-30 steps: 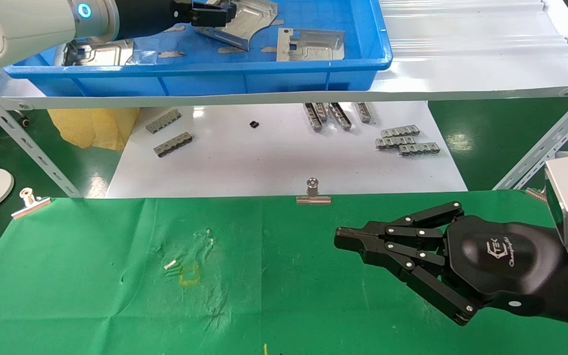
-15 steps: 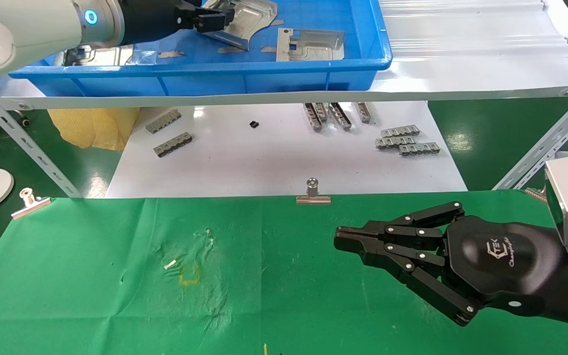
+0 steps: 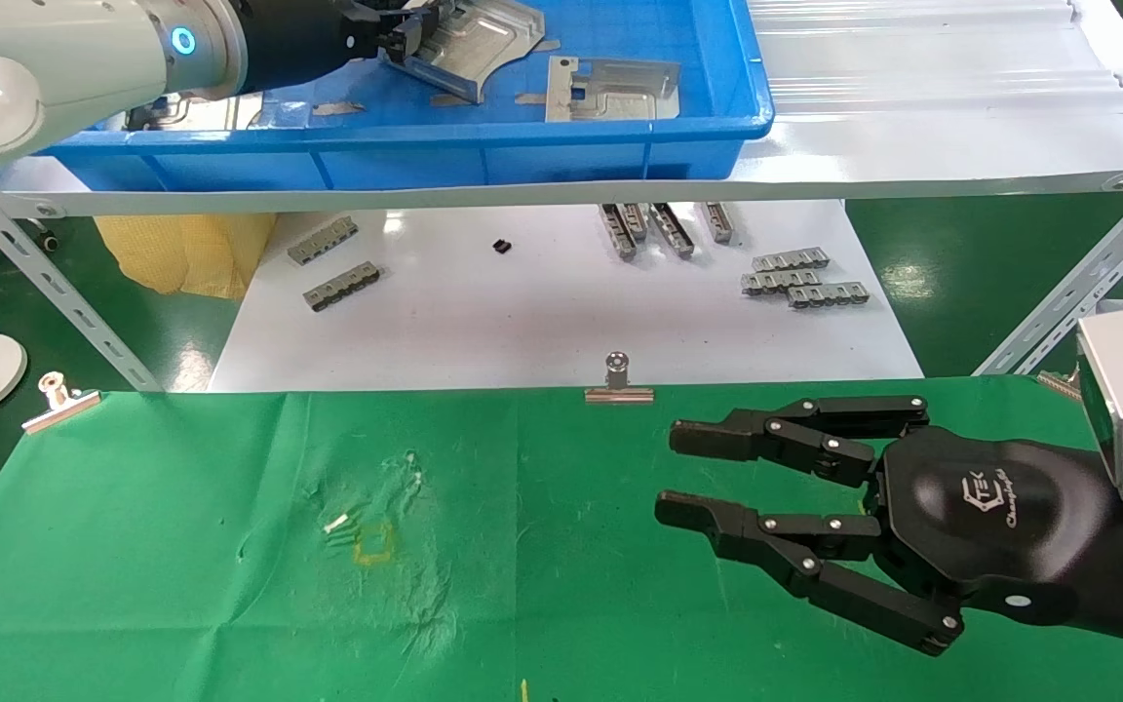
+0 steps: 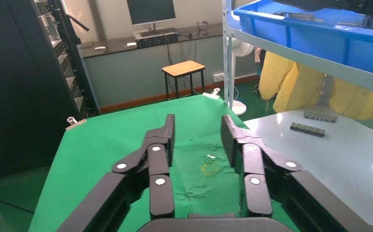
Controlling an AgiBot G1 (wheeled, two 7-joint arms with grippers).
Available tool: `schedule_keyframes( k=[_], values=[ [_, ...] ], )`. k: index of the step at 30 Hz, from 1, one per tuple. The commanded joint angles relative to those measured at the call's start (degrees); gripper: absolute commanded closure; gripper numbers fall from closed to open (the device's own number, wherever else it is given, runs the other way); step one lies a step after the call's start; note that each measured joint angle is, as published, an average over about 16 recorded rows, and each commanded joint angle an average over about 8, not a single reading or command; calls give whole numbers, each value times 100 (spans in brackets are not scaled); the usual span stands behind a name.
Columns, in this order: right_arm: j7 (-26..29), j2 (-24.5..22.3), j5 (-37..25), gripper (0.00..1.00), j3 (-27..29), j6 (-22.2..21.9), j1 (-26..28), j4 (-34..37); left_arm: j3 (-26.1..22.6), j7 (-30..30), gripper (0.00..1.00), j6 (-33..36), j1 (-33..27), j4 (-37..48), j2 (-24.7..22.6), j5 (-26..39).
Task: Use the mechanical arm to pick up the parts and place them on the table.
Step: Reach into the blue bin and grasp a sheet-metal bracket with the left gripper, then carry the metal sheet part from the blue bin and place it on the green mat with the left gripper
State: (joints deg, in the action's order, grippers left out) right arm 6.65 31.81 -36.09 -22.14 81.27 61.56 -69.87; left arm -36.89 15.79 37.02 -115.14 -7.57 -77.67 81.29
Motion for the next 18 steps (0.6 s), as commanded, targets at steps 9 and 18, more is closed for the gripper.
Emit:
schedule_keyframes(
  k=[9, 18],
  values=[
    [0, 0, 0, 0, 0, 0, 0, 0, 85, -251, 100, 124, -99, -84, 73, -306],
    [0, 0, 0, 0, 0, 0, 0, 0, 344, -925, 100, 1021, -272, -79, 490, -734]
  ],
)
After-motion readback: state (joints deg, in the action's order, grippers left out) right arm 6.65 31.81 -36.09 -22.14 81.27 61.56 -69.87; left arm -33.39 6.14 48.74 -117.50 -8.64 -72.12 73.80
